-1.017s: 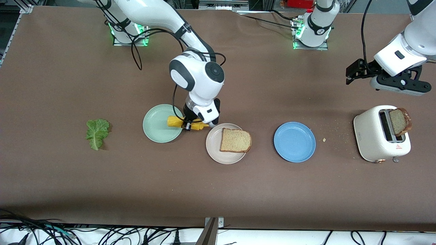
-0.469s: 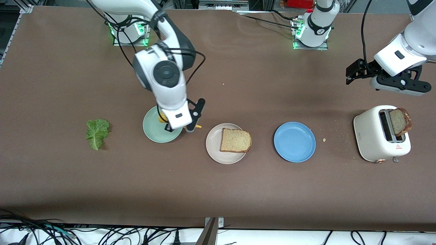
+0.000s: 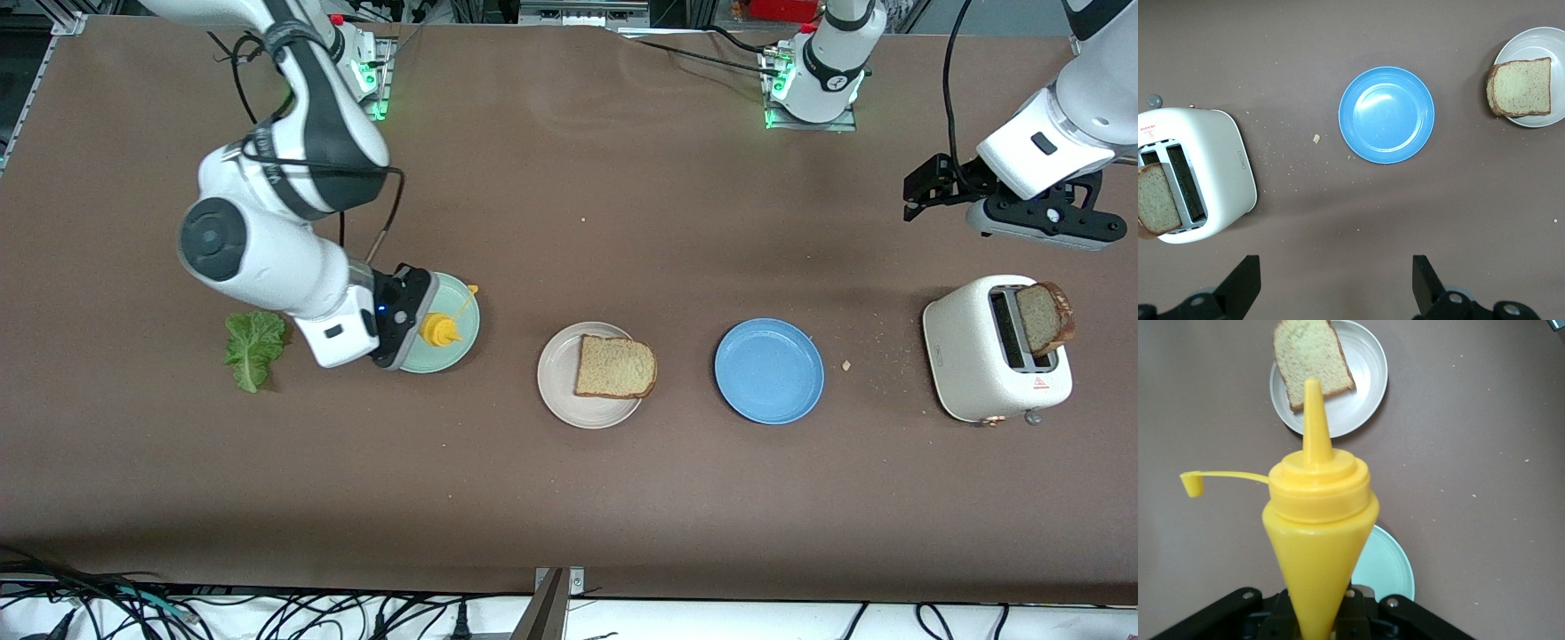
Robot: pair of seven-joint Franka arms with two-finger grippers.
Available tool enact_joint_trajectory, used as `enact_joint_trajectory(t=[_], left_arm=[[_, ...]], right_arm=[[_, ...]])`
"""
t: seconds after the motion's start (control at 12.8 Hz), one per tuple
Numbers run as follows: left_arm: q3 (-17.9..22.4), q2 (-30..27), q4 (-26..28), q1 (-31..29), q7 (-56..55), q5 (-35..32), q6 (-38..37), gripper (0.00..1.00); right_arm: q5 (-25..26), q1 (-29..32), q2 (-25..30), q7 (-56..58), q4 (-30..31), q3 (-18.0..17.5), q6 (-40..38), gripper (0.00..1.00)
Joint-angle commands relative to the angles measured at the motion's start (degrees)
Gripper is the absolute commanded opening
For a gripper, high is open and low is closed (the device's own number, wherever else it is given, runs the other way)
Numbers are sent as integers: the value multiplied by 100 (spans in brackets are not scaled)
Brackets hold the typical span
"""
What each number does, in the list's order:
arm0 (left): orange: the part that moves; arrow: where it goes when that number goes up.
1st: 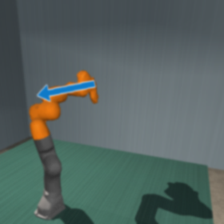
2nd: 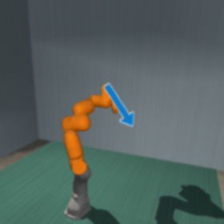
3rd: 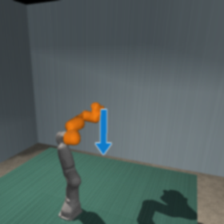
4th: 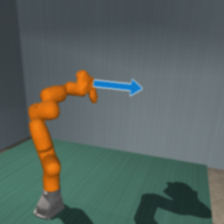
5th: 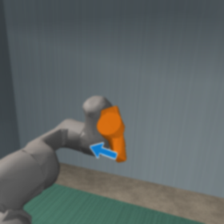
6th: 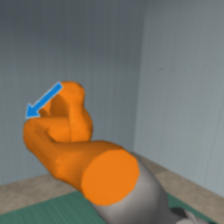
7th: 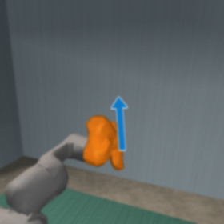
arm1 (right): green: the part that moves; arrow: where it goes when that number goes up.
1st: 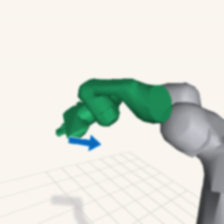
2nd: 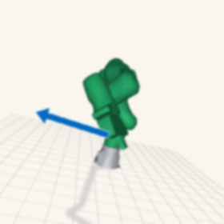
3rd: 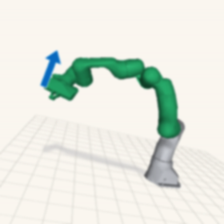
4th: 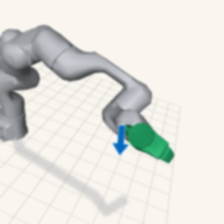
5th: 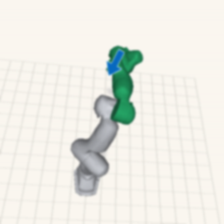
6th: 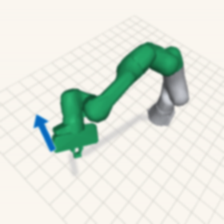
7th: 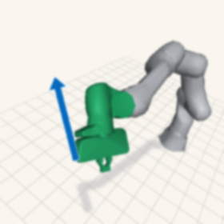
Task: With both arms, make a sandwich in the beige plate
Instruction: 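Move the mustard bottle back beside the mint-green plate with the right gripper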
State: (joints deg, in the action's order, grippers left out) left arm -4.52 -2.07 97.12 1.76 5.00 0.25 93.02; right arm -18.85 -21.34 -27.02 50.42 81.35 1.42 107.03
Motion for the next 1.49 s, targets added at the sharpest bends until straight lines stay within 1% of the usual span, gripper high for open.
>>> enact_joint_trajectory(t=[0.0, 0.23, 0.47, 0.63, 0.78, 1.02, 1.17, 1.41], left_arm=[[-5, -83, 53, 8, -43, -166, -21, 100], [-5, -83, 53, 8, -43, -166, -21, 100], [-14, -83, 53, 8, -43, -166, -21, 100], [-5, -83, 53, 8, -43, -166, -21, 100], [-5, -83, 53, 8, -43, -166, -21, 100], [-5, -83, 53, 8, -43, -166, -21, 100], [-14, -83, 53, 8, -43, -166, -21, 100], [-5, -83, 53, 8, -51, -166, -21, 100]], right_arm=[[-784, 401, 233, 677, 250, -72, -209, 4], [-1453, 902, 268, 1634, 328, -72, -603, 4], [-2384, 1596, 198, 3048, 635, -72, -990, 4], [-2606, 1913, 163, 3866, 811, -63, -1167, 4], [-2878, 2203, -4, 4596, 900, -63, -1412, 4], [-3492, 2546, -530, 5879, 935, -63, -1773, 4], [-3634, 2661, -777, 6495, 935, -63, -1853, 4], [-3670, 2828, -1111, 7120, 935, -54, -1914, 4]])
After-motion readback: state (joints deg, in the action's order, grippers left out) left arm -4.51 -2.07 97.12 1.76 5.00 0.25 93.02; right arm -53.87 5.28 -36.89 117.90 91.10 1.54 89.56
